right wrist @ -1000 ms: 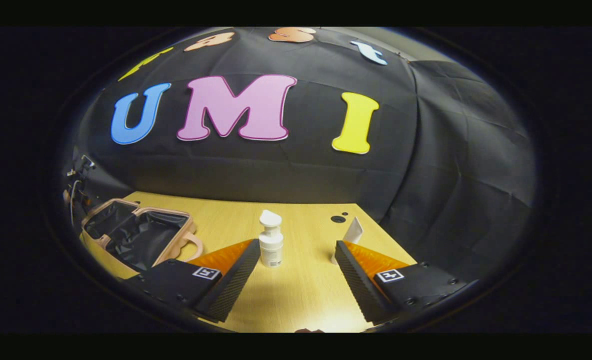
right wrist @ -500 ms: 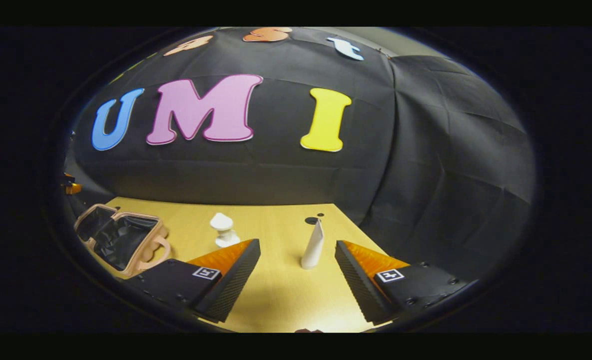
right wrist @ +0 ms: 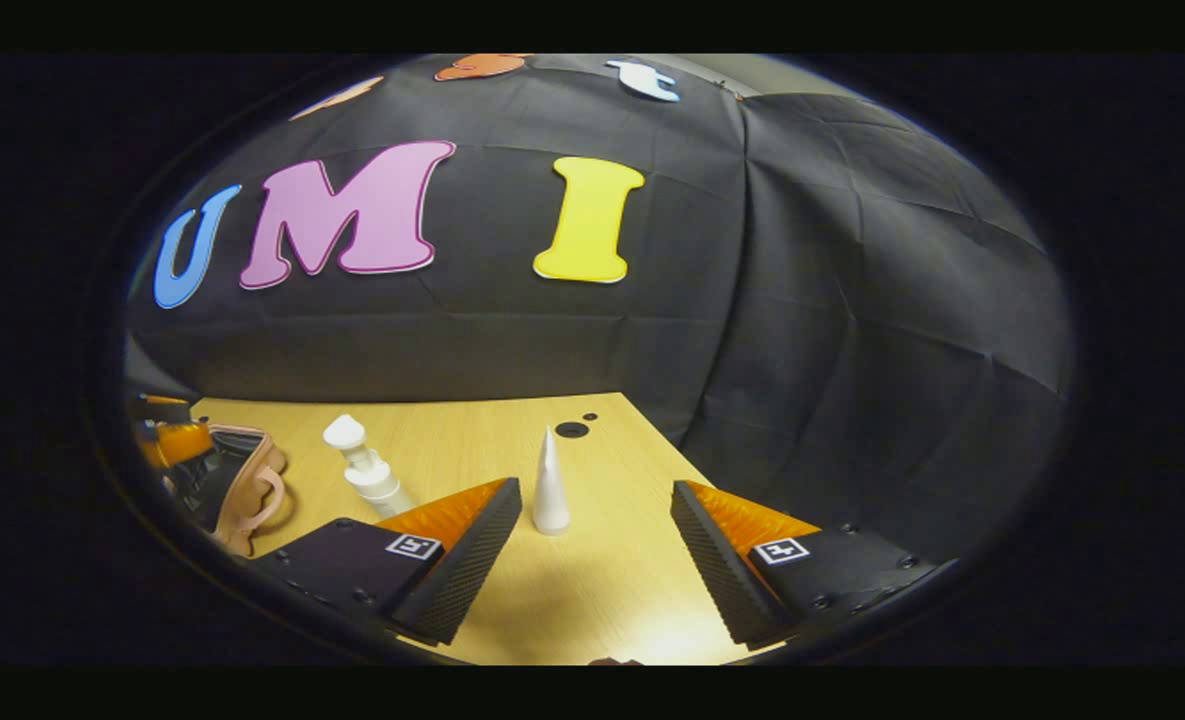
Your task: First open the suitcase, pack the skin care products into it, and then close the suitcase.
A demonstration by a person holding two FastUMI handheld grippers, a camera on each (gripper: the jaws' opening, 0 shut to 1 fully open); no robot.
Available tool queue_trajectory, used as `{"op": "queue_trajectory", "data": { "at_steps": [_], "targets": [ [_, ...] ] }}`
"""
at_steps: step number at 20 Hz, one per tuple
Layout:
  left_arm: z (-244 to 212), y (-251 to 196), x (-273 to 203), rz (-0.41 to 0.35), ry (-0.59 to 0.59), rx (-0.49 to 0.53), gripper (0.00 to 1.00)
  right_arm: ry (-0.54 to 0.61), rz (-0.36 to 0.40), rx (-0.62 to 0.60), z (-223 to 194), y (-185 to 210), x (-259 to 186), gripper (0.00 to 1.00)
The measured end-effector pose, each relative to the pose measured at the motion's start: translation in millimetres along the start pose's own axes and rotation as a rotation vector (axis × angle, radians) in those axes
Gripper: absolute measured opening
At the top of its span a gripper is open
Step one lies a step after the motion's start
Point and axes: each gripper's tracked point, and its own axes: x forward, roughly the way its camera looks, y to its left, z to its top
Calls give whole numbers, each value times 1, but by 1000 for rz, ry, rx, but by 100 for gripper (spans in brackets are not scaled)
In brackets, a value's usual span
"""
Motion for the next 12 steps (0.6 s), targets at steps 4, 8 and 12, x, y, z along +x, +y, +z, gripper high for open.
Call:
{"op": "queue_trajectory", "data": {
  "at_steps": [4,8,12],
  "targets": [
    [-30,-78,31,-131,16,-13,98,24,-9,-7,-14,-15,8,97],
    [-38,-124,71,-200,27,0,98,58,-6,-38,-32,-26,16,97],
    [-37,-132,116,-167,17,17,98,68,6,-41,-39,-30,19,97]
  ]
}}
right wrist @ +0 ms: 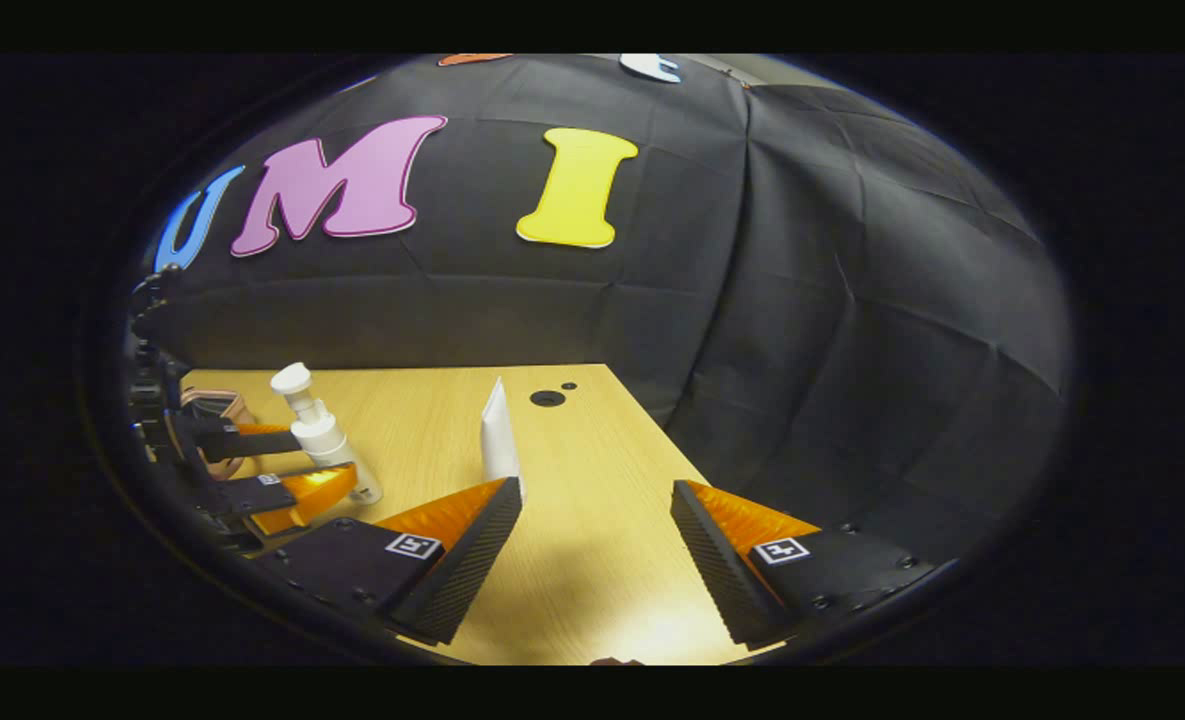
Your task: First open the suitcase, pack the skin care products into it, and then close the suitcase.
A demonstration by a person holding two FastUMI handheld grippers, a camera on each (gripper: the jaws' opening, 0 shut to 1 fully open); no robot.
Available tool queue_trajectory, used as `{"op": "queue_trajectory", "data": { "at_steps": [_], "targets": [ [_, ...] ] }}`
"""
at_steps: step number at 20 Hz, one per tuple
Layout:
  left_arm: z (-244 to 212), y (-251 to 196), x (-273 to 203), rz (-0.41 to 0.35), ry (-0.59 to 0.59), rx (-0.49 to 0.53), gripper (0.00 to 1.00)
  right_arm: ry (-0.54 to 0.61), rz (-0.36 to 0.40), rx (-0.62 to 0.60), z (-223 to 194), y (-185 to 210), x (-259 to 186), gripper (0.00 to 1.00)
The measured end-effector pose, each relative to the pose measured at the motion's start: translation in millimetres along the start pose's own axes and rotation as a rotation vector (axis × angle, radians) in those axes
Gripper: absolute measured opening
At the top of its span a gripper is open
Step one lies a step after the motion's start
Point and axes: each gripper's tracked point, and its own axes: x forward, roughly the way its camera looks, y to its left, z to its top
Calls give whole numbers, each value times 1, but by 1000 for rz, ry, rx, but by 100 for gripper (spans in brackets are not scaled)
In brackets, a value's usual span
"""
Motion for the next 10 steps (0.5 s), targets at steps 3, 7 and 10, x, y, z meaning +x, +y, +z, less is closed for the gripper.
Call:
{"op": "queue_trajectory", "data": {
  "at_steps": [3,7,10],
  "targets": [
    [1,-5,27,-9,-2,3,97,18,19,3,-6,5,7,97],
    [-5,-6,51,-10,10,-27,94,0,40,-5,-5,19,20,97],
    [-5,1,62,8,1,-48,81,33,67,4,-15,34,38,97]
  ]
}}
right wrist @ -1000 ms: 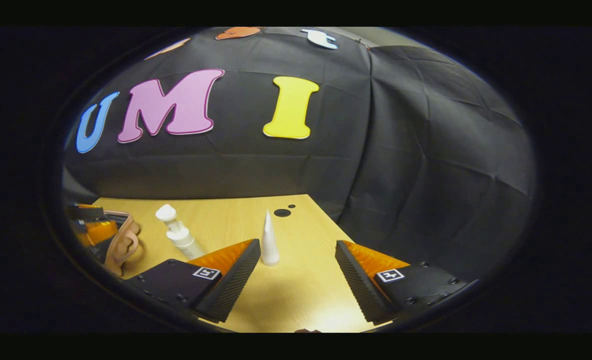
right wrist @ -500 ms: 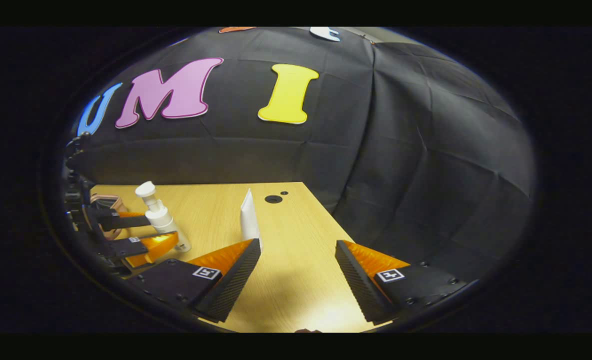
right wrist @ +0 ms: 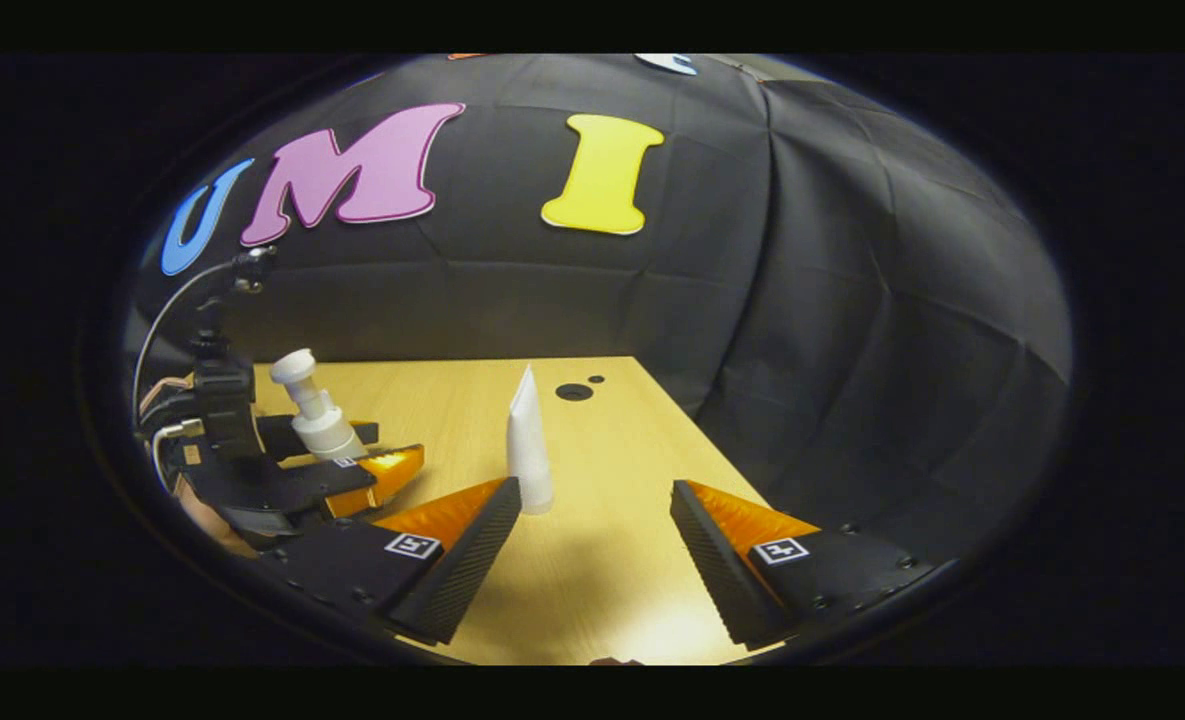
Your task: First open the suitcase, pack the skin care products into it, and then close the suitcase.
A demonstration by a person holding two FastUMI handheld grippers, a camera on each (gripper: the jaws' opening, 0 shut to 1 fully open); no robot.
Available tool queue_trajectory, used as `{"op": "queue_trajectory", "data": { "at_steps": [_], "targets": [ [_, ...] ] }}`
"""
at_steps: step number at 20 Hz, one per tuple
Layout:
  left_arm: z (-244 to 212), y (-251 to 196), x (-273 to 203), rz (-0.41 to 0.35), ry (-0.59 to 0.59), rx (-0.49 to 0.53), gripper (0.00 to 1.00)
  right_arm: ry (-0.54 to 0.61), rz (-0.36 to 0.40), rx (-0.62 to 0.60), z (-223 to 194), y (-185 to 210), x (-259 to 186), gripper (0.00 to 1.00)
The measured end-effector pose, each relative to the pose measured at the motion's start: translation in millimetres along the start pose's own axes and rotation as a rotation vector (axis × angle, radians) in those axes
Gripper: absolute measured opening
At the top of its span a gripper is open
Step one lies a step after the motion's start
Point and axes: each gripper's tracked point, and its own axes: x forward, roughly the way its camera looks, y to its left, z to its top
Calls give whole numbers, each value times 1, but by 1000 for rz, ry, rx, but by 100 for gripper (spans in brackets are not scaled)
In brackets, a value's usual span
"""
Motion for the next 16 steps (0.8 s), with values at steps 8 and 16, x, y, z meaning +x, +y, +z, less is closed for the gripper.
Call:
{"op": "queue_trajectory", "data": {
  "at_steps": [8,16],
  "targets": [
    [-5,19,-31,36,32,-67,64,0,31,10,-7,36,54,96],
    [19,39,-119,119,-5,-98,64,81,2,70,-35,42,122,97]
  ]
}}
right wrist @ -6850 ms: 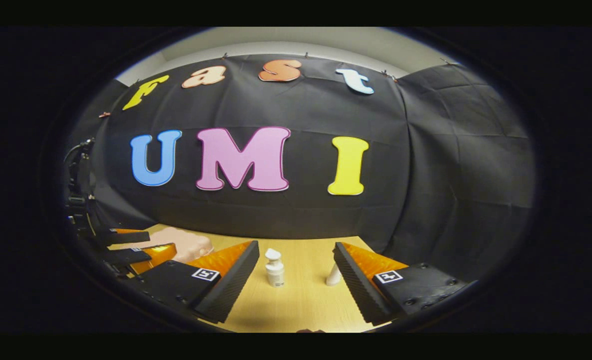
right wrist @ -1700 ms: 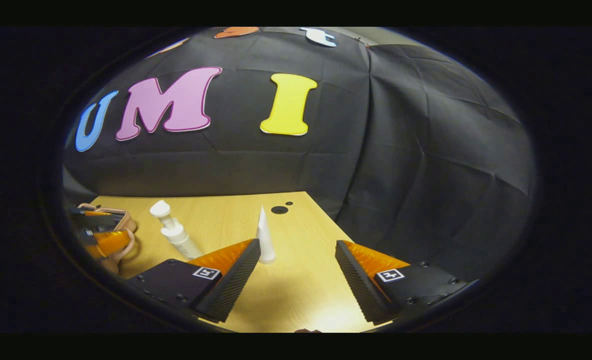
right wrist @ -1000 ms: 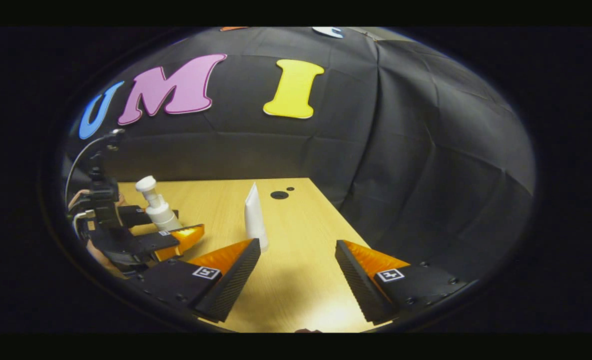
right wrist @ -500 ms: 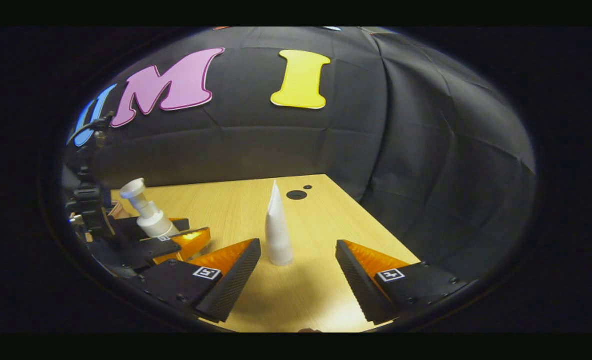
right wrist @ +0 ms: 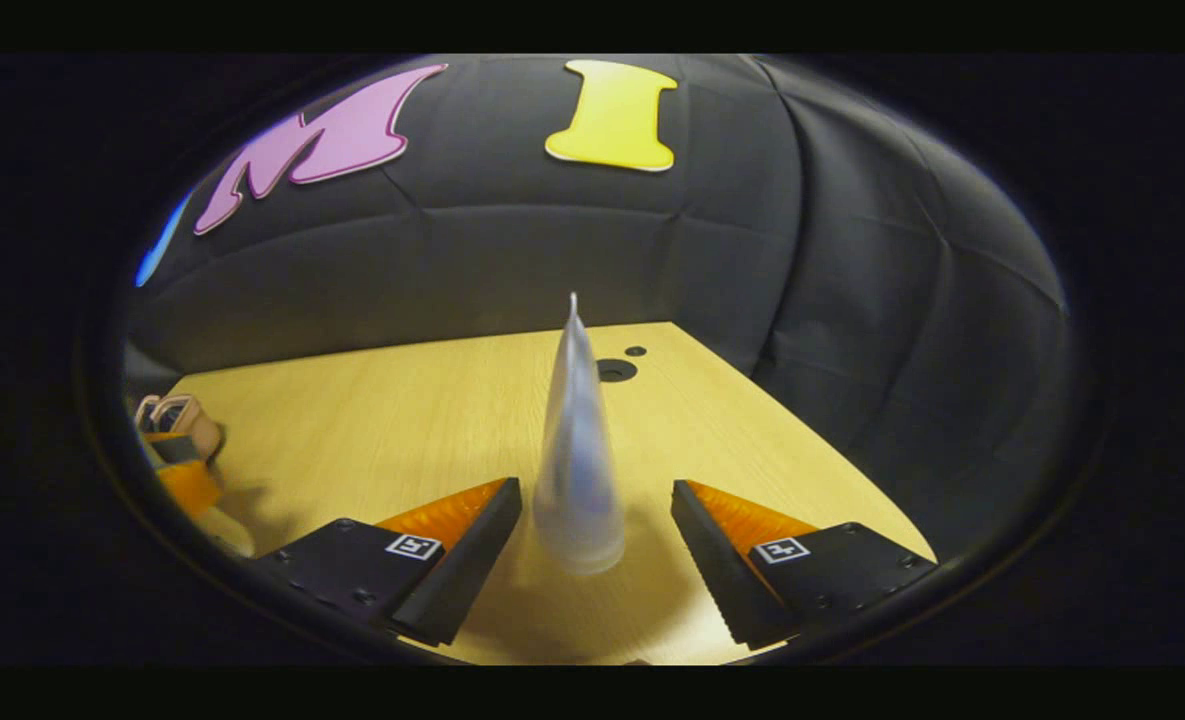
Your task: First open the suitcase, pack the skin care products into it, and then close the suitcase.
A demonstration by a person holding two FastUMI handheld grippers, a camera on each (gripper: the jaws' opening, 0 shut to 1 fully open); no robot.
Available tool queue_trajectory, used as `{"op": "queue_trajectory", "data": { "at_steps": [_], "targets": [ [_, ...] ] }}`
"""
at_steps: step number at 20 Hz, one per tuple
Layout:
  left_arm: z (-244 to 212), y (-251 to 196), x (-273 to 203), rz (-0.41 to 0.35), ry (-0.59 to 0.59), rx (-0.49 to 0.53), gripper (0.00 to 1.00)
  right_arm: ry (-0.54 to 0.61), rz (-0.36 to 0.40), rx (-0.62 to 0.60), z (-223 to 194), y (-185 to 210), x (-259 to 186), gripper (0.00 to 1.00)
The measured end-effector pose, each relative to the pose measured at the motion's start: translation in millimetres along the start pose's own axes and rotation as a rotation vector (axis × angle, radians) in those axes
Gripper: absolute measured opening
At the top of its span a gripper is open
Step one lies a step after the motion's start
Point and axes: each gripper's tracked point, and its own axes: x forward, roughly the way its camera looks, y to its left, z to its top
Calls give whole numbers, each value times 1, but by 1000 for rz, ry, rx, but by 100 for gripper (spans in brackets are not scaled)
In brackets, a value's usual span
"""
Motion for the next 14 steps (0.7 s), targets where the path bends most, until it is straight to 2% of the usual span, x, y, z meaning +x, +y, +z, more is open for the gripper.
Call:
{"op": "queue_trajectory", "data": {
  "at_steps": [3,6,7,9,11,14],
  "targets": [
    [7,2,-25,12,1,18,64,-19,-25,20,5,-2,11,96],
    [7,5,-44,23,12,5,64,13,-24,48,3,-2,18,60],
    [7,8,-50,28,13,2,64,12,-20,47,4,-2,20,59],
    [4,16,-57,47,19,-16,64,20,-5,24,4,1,17,41],
    [4,27,-66,71,20,-40,64,12,14,-10,8,4,9,35],
    [7,55,-85,138,16,-81,64,-47,89,-24,29,25,-21,35]
  ]
}}
